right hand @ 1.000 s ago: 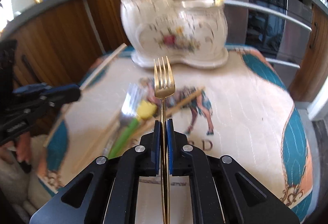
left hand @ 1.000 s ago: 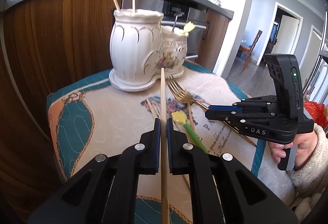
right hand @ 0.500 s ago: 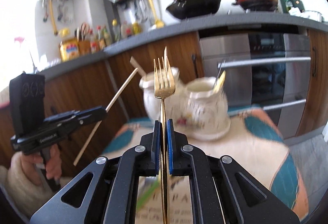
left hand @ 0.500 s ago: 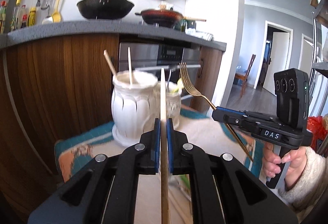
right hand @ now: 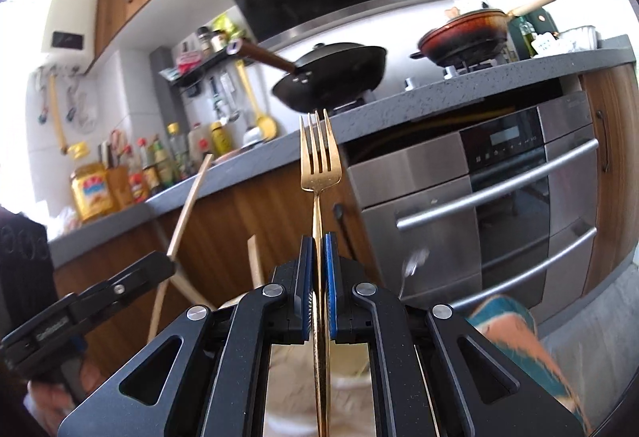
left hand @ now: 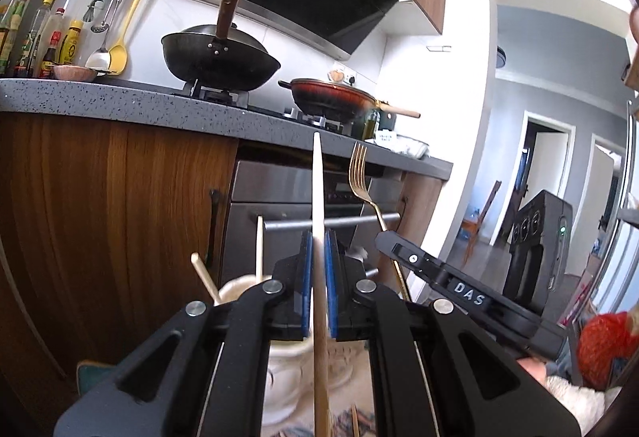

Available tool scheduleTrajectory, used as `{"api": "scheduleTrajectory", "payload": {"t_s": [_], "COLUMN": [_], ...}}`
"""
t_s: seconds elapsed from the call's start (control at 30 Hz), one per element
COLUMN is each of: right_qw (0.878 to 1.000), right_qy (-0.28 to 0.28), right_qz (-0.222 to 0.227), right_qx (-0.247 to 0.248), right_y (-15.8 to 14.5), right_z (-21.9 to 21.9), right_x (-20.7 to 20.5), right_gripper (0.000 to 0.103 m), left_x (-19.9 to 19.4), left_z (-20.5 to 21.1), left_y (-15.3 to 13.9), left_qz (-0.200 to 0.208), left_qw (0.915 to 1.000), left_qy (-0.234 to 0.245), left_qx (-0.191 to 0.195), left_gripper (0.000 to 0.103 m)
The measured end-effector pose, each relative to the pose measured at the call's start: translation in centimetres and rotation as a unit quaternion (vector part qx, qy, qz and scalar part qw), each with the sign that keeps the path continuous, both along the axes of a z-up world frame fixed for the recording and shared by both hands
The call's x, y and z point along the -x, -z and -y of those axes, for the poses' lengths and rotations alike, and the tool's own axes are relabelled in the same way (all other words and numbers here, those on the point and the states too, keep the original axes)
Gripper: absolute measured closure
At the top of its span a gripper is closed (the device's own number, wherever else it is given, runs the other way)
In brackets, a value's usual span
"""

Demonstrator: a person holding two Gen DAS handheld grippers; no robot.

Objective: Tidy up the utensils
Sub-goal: 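Lift and carry the gold fork and the chopstick over the ceramic holder, then drop the gold fork into the small pot while the left gripper releases chopstick into large pot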

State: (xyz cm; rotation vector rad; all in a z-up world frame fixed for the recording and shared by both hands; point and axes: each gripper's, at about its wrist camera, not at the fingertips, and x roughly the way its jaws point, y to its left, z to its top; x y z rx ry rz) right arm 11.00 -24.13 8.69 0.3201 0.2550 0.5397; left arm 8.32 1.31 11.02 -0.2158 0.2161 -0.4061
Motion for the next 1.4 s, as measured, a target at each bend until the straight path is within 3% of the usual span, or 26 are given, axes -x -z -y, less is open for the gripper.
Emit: {"api": "scheduleTrajectory", "payload": {"t_s": [0.37,0.6,0.87,1.03,1.2,1.4], "right_qw": [1.0,0.999,0.997,0.995,0.995,0.995], "right_qy": [0.028,0.038,0.065,0.08,0.082,0.073], "right_qz": [0.005,0.012,0.036,0.048,0.044,0.039], "right_qx": [0.008,0.003,0.011,0.03,0.047,0.056], "right_y": [1.1,1.8,1.8,1.7,2.3,2.9], "right_z": [-2.2,-1.9,-2.3,-3.3,-3.9,-3.4], "right_x": [-4.0,-3.8,-3.6,-4.1,-4.5,-3.6], "right_gripper": [0.096,0.096,0.096,0.096,0.096,0.096], "left_x": [-3.8,-5.0,-3.7,-2.9,-2.3,-2.4], "left_z": [0.1,1.3,2.6,2.8,3.4,3.0], "left_y": [-0.9,0.3,1.3,1.5,2.0,2.2], "left_qz": [0.051,0.07,0.09,0.082,0.089,0.088], "left_qw": [0.9973,0.994,0.9896,0.9918,0.9884,0.9879], "left_qy": [-0.051,-0.08,-0.07,-0.049,-0.049,-0.056], "left_qx": [0.01,-0.026,-0.088,-0.085,-0.113,-0.115], "left_gripper": [0.097,0.097,0.097,0.097,0.097,0.097]}}
